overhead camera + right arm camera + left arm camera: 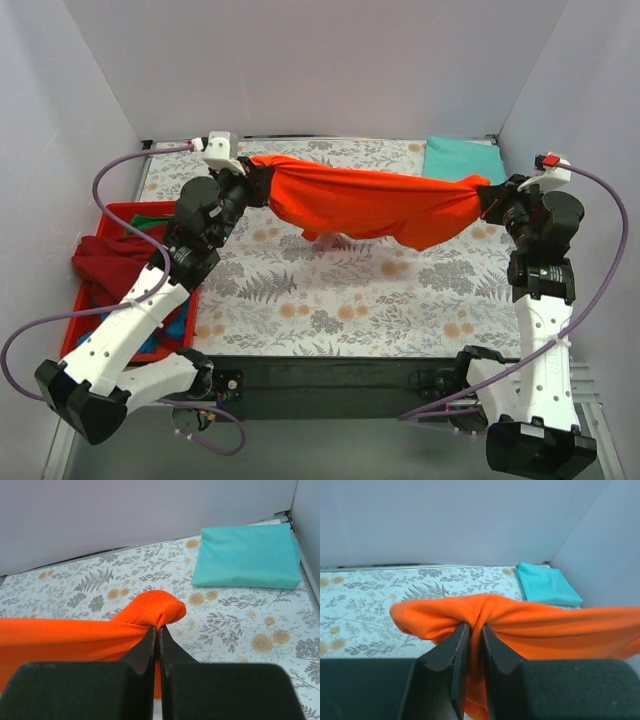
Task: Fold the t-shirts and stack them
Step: Flatten the tshirt out
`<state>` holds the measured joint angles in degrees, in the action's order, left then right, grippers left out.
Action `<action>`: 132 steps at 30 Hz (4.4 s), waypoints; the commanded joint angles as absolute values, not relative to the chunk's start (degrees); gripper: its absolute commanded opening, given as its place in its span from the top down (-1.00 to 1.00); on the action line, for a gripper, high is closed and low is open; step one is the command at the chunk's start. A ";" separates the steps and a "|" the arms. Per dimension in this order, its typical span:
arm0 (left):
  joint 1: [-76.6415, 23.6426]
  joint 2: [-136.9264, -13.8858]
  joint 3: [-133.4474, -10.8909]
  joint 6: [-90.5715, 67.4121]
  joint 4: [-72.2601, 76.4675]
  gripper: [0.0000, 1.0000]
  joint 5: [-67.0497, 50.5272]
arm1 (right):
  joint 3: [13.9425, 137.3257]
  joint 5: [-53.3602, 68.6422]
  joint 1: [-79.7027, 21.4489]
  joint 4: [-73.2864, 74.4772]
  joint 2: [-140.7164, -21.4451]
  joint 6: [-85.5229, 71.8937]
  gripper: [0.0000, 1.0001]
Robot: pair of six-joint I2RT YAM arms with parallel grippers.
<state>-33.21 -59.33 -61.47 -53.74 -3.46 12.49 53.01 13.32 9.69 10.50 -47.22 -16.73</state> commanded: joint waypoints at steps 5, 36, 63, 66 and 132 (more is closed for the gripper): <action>-17.18 -81.59 -69.43 -54.48 -9.67 0.18 1.86 | 51.77 11.78 9.93 6.87 -63.68 -16.00 0.97; -29.44 -93.52 -50.09 -61.44 7.74 1.00 -4.13 | 28.92 9.05 8.26 2.91 -67.05 -16.44 0.00; -17.84 -89.90 -65.29 -56.43 -10.36 -0.44 11.23 | 47.38 9.15 1.50 -2.02 -91.68 -16.52 0.07; -17.75 -91.67 -64.17 -57.48 -9.76 -0.55 12.04 | 43.96 8.09 1.06 -1.76 -87.37 -16.44 0.05; -17.40 -89.65 -41.13 -67.68 7.29 -0.07 16.70 | 34.98 -3.08 0.79 6.50 -79.28 -13.27 0.97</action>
